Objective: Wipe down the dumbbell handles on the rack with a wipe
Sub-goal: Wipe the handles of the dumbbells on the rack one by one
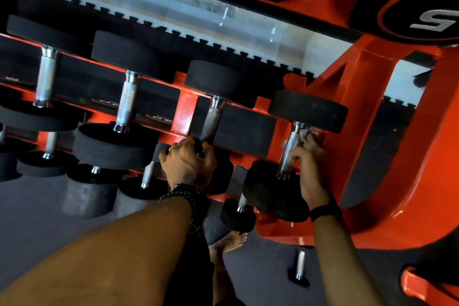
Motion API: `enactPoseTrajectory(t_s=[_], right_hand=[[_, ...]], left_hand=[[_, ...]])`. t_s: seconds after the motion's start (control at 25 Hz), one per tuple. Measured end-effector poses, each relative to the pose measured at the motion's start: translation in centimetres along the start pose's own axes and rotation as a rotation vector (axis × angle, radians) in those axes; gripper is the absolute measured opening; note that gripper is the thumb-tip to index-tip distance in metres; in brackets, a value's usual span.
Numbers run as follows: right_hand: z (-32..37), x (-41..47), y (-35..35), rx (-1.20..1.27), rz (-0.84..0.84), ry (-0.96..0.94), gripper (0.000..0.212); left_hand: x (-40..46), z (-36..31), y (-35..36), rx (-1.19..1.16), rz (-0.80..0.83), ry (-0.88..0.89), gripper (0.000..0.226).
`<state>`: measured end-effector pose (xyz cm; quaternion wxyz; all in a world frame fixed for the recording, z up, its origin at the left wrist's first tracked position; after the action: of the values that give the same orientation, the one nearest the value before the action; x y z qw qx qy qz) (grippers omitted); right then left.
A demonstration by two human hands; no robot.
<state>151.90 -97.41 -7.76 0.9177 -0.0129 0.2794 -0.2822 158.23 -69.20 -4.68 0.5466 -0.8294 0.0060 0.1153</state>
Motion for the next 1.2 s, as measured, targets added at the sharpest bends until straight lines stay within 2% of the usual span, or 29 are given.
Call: enactPoseTrajectory(t_s=[0.12, 0.24, 0.4, 0.56, 0.6, 0.68, 0.8, 0.88, 0.92, 0.96, 1.0, 1.04, 1.08, 1.12, 1.2], right_hand=[[1.3, 0.1, 0.4, -0.075, -0.073, -0.012, 0.042], [0.9, 1.3, 0.0, 0.049, -0.034, 0.079, 0.045], [1.2, 0.3, 0.0, -0.086, -0.121, 0.018, 0.041], [0.8, 1.4, 1.3, 0.167, 0.035, 0.115, 0.027], [0.9, 1.3, 1.1, 0.181, -0.007, 0.094, 0.027], [0.6, 1.8, 0.6, 0.159, -0.088, 0.076, 0.021], [-0.1, 2.6, 2.2, 0.168, 0.083, 0.211, 0.028], [-1.9, 3.7, 2.0, 0.130, 0.033, 0.295, 0.015], [-4.6, 5.7, 1.5, 0.113, 0.027, 0.220, 0.009], [-7.7, 7.4, 0.5, 0.090, 0.108, 0.174, 0.013], [-10.5, 8.4, -1.1, -0.010, 0.038, 0.090, 0.027], [-12.3, 8.5, -1.2, 0.003, 0.012, 0.100, 0.038], [-11.5, 7.5, -1.6, -0.002, 0.003, 0.062, 0.040], [-9.5, 5.6, -1.6, -0.048, -0.090, 0.013, 0.036], [-1.8, 1.8, -2.1, -0.013, -0.387, -0.086, 0.026]], left_hand=[[0.2, 0.3, 0.0, -0.003, 0.000, -0.015, 0.037], [-0.3, -0.1, -0.1, -0.007, 0.000, -0.021, 0.028], [0.0, 0.1, 0.1, -0.001, 0.009, -0.047, 0.026], [-0.2, -0.1, 0.2, -0.009, 0.004, -0.036, 0.028], [-0.1, 0.0, 0.1, -0.013, 0.003, -0.033, 0.029], [0.0, 0.2, 0.1, -0.008, 0.010, -0.042, 0.031], [-0.3, -0.3, -0.1, -0.006, -0.009, -0.034, 0.032], [-0.2, -0.2, -0.2, -0.006, -0.010, -0.053, 0.032], [-0.2, -0.1, -0.2, -0.004, -0.008, -0.065, 0.031], [-0.3, -0.1, -0.3, -0.003, -0.010, -0.070, 0.031], [-0.3, -0.3, -0.3, -0.003, -0.015, -0.066, 0.031], [-0.4, -0.5, -0.4, -0.006, -0.022, -0.060, 0.030], [-0.3, -0.5, -0.4, -0.006, -0.021, -0.061, 0.030], [-0.2, -0.2, -0.3, -0.005, -0.012, -0.069, 0.030], [-0.2, -0.1, -0.1, -0.005, -0.001, -0.074, 0.031]])
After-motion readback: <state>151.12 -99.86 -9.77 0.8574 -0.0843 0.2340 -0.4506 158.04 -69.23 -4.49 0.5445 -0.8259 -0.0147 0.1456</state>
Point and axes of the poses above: each hand's wrist, its own x-axis towards the middle knuckle, its own y-axis out of the palm, z = x × y, the point moved 8 cm from there along x, towards the middle knuckle, and after that the axes turned 5 degrees about x, right-handed, at the moved point
